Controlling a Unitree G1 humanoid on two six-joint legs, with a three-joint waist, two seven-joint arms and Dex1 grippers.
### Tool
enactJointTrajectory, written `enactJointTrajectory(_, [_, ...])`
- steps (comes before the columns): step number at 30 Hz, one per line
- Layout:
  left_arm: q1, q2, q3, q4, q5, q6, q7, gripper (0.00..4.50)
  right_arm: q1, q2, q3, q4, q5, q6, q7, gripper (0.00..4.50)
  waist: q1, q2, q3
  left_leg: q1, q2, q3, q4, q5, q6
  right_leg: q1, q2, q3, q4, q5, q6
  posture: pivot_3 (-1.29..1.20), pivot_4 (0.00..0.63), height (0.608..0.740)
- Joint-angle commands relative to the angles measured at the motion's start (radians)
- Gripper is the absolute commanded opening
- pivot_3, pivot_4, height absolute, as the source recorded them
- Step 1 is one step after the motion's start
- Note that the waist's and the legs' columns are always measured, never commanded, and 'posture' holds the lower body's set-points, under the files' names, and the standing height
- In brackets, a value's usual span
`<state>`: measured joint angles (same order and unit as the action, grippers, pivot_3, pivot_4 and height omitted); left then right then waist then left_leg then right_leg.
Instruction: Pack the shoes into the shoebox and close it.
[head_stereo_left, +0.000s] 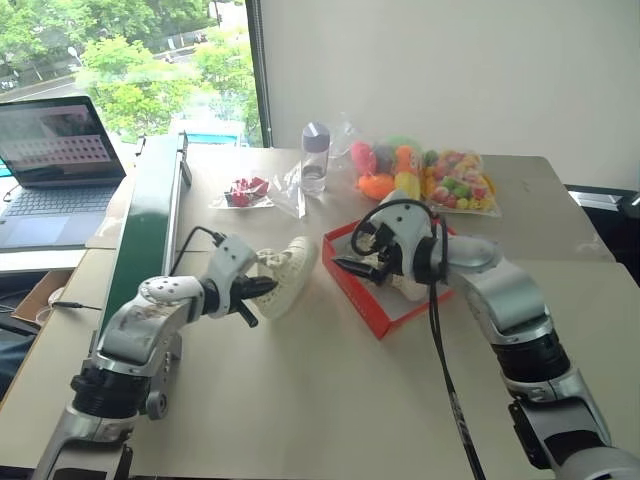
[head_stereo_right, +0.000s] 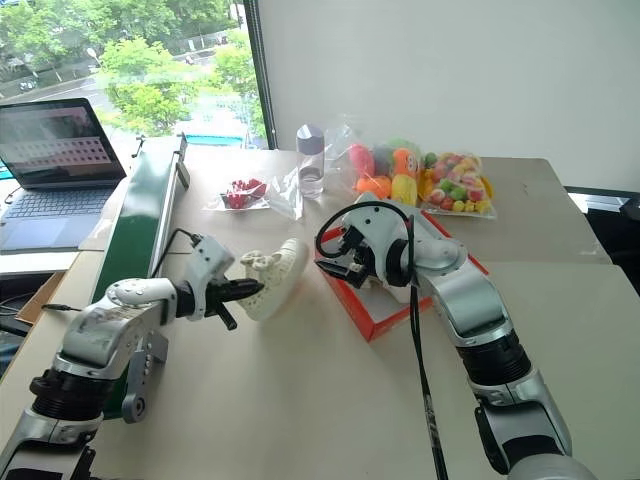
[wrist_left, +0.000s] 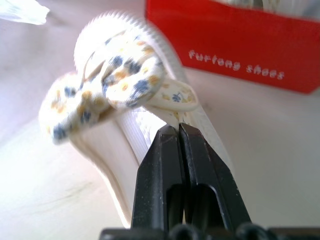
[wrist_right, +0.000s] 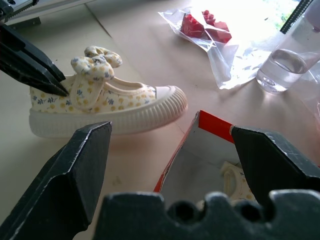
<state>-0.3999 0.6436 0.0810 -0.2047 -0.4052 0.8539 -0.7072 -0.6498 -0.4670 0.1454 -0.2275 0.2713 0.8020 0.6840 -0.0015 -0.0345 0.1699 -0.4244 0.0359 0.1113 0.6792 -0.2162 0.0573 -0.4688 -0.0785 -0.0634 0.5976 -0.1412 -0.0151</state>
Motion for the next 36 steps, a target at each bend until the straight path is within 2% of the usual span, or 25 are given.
enactJointTrajectory(1, [-0.056,-0.015,0.148,-0.051,-0.094,0.055,0.053,0.04,-0.035,0.021,-0.065,-0.012,0.053,0.022,-0.014,4.5,0.0,0.0,0.0,0.0,0.0,0.0,0.0,0.0,0.0,0.0,0.0,0.0,0.0,0.0,0.0,0.0,0.15,0.74])
enactJointTrajectory(9, [-0.132,-0.132,0.192,-0.146,-0.217,0.159,0.172,0.04,-0.069,0.084,-0.128,0.035,0.135,0.076,-0.046,4.5,0.008,0.0,0.0,0.0,-0.001,-0.001,0.001,0.0,0.0,0.003,-0.001,-0.001,-0.001,0.001,0.001,0.0,0.15,0.74])
enactJointTrajectory(11, [-0.152,-0.151,0.186,-0.165,-0.234,0.169,0.195,0.04,-0.107,0.186,-0.254,0.066,0.262,0.185,-0.114,4.5,0.006,0.0,0.0,0.0,-0.001,-0.001,0.001,0.0,0.0,0.003,0.0,0.0,-0.001,0.001,0.001,0.0,0.15,0.74])
enactJointTrajectory(12, [-0.165,-0.166,0.179,-0.176,-0.245,0.176,0.209,0.04,-0.146,0.265,-0.37,0.112,0.362,0.271,-0.188,4.5,0.003,0.0,0.0,0.001,-0.001,-0.001,0.001,0.0,0.0,0.003,0.0,0.0,0.0,0.001,0.0,0.0,0.15,0.74])
enactJointTrajectory(14, [-0.181,-0.185,0.166,-0.195,-0.265,0.188,0.227,0.04,-0.191,0.35,-0.511,0.177,0.468,0.387,-0.282,4.5,-0.002,0.0,0.0,0.001,-0.001,-0.001,0.001,0.0,-0.001,0.003,0.0,0.0,0.002,0.002,-0.002,0.0,0.15,0.74])
enactJointTrajectory(15, [-0.187,-0.194,0.16,-0.203,-0.272,0.194,0.235,0.04,-0.206,0.37,-0.555,0.202,0.493,0.425,-0.317,4.5,-0.002,0.0,0.0,0.001,0.0,-0.001,0.001,0.001,-0.001,0.003,0.0,0.0,0.002,0.005,-0.006,0.0,0.15,0.74])
enactJointTrajectory(22, [-0.207,-0.254,0.086,-0.273,-0.326,0.225,0.285,0.04,-0.295,0.445,-0.777,0.348,0.663,0.511,-0.514,4.5,-0.006,0.0,0.0,0.002,-0.002,-0.001,0.001,0.001,-0.001,0.004,0.0,0.0,0.001,0.005,-0.007,0.0,0.15,0.74])
enactJointTrajectory(28, [-0.226,-0.276,0.027,-0.284,-0.347,0.224,0.288,0.04,-0.304,0.445,-0.778,0.375,0.717,0.535,-0.578,4.5,-0.016,0.0,0.0,0.002,-0.001,-0.001,0.0,0.001,0.0,0.004,0.001,0.0,0.001,0.004,-0.006,0.0,0.15,0.74])
enactJointTrajectory(29, [-0.229,-0.276,0.01,-0.286,-0.348,0.22,0.28,0.04,-0.301,0.442,-0.761,0.374,0.716,0.539,-0.578,4.5,-0.018,0.0,0.0,0.002,-0.001,-0.001,0.0,0.001,0.0,0.004,0.001,0.0,0.001,0.001,-0.001,0.0,0.15,0.74])
enactJointTrajectory(36, [-0.259,-0.271,-0.045,-0.276,-0.357,0.207,0.247,0.04,-0.271,0.404,-0.668,0.372,0.708,0.564,-0.545,4.5,-0.017,0.0,0.0,0.002,-0.001,-0.001,0.0,0.001,0.0,0.004,0.001,0.001,0.001,0.001,0.0,0.0,0.15,0.74])
